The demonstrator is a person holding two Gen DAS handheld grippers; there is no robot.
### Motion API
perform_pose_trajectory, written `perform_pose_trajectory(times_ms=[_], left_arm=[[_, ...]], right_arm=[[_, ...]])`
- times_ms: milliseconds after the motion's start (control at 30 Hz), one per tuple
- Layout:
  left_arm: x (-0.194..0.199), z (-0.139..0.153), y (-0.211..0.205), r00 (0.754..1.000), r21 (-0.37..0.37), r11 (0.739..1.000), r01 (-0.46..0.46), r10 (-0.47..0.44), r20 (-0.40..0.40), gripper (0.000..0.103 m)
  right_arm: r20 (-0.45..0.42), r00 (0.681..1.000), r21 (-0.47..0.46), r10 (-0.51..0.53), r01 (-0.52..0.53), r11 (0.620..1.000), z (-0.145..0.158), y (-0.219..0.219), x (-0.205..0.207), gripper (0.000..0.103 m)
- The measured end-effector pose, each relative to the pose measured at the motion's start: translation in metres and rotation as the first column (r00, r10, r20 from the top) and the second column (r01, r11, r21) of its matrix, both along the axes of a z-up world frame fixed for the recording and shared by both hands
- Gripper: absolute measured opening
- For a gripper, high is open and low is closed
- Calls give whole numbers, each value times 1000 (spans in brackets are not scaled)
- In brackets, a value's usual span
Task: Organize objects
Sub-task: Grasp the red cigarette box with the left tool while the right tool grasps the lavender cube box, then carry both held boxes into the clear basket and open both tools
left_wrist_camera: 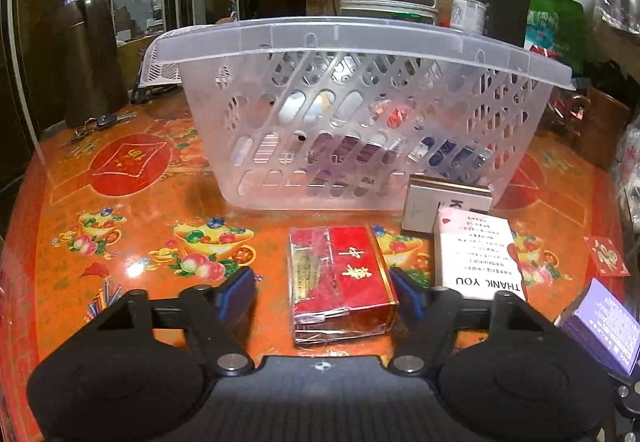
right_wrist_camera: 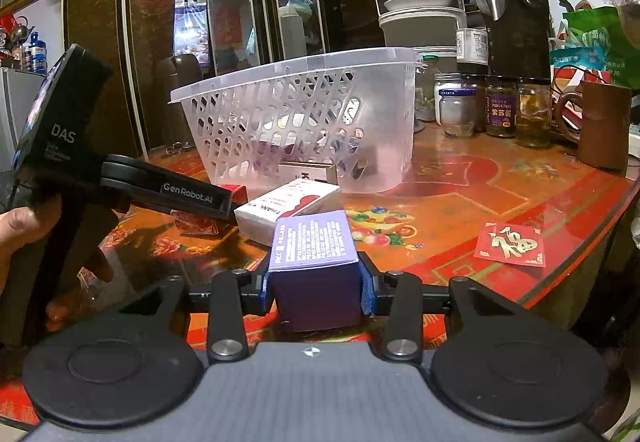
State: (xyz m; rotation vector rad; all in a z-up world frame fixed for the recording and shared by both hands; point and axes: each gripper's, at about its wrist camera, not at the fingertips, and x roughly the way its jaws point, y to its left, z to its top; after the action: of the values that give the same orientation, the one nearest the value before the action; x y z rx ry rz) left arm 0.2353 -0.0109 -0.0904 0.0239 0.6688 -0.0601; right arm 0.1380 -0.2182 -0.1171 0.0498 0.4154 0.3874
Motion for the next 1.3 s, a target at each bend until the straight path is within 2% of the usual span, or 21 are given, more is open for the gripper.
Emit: perform_pose_trajectory(times_ms=[67,100,167,467,500,700,933,1100,1300], left_arm=[[-1,1,0,1000,7,1000,4,-4,7,62],[-2,1,-1,1000,9,1000,14,-14,12,54],[-3,2,-2,1000,14,1000,24,-24,17,53],[-8,3,21,999,-82,996,19,-16,37,53],[-9,3,22,999,-85,996,18,-15,40,53],[-20,10,20,995,-75,996,39,-31,95,53],[-58,37,34,984,-124,991,55,-33,177,53],[-88,79,43,962,-125,991,51,-15,272,53],[-87,114,41,965,-141,986,93,-55,257,53]], right_arm=[[3,1000,-7,-3,3,1000,0,1,0,44],[5,1000,-13,-4,4,1000,0,2,0,44],[11,1000,-26,-5,5,1000,-1,4,-1,44],[16,1000,-58,5,-4,998,2,3,-6,47],[14,1000,-63,7,-6,998,2,3,-6,42],[33,999,-70,5,-2,998,13,1,-11,42],[33,999,12,19,-19,1000,48,-19,-12,42],[72,997,51,10,-14,999,76,-25,-13,42],[118,993,46,33,-38,998,107,-24,-1,42]])
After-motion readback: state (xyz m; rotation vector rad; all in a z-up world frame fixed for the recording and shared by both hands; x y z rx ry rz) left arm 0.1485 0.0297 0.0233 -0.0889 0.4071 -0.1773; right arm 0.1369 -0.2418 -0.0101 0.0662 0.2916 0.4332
